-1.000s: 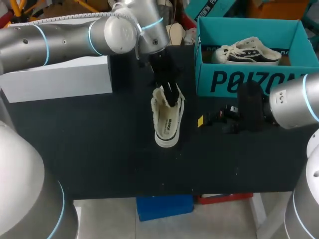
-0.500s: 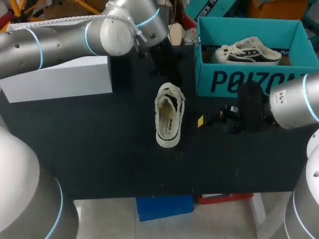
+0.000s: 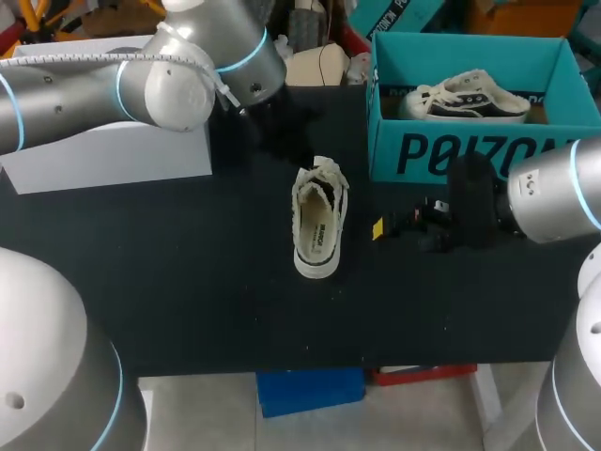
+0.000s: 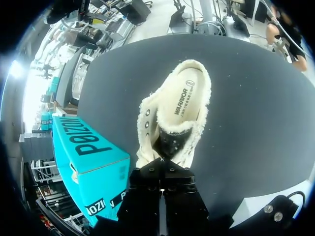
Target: Take the shoe out of the shoebox, open the shoe tongue, remove and reinsert the insole, then place the shoe into the shoebox
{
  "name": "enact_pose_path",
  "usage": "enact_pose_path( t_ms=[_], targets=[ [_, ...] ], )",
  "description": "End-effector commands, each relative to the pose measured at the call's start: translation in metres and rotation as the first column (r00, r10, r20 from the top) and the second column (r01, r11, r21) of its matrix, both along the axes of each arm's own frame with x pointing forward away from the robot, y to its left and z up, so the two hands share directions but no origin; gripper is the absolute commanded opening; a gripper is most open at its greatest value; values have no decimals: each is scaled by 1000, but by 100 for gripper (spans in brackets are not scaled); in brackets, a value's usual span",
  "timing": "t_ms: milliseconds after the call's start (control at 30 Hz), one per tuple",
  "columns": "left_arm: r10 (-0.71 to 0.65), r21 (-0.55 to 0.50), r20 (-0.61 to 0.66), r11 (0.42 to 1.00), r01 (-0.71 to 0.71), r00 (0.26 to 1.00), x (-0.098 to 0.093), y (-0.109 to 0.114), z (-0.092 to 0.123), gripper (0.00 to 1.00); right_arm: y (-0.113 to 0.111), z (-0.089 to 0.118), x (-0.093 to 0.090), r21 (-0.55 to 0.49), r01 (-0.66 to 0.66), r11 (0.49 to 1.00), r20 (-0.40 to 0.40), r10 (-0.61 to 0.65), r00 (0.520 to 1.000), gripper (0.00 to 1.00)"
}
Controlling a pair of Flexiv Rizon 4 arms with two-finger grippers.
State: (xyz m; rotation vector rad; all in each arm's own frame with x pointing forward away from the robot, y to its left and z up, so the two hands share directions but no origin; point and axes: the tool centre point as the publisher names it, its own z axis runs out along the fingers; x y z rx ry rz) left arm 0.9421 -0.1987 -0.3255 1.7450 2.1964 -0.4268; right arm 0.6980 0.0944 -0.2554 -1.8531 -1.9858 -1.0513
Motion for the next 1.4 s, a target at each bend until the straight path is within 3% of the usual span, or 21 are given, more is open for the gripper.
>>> enact_pose_path(
  t_ms=[33,333,567,933,1167,1200,1333,1400],
  targets=[
    [7,14,8,1000,-7,1000,-8,0,-9,0,1,0,0,-2,1,1000,0,-1,1000,100],
    [-14,23,-40,1000,15,999,-24,-5,-35,0,1,0,0,-2,1,1000,0,-1,1000,100],
    [-22,24,-57,999,24,998,-29,-5,-40,0,1,0,0,-2,1,1000,0,-1,1000,100],
    [-16,-14,-129,1000,15,992,-41,8,2,0,1,0,0,-2,1,1000,0,-1,1000,100],
    [-70,-15,-126,998,69,990,-46,28,22,0,1,0,0,-2,1,1000,0,-1,1000,100],
    [-85,-10,-120,996,84,989,-47,30,23,9,1,0,0,-2,1,1000,0,-1,1000,100],
    [-122,-4,-105,992,122,987,-50,36,24,27,1,0,0,-2,1,1000,0,-1,1000,100],
    [-136,-2,-96,991,136,986,-51,37,23,31,1,0,0,-2,1,1000,0,-1,1000,100]
  ],
)
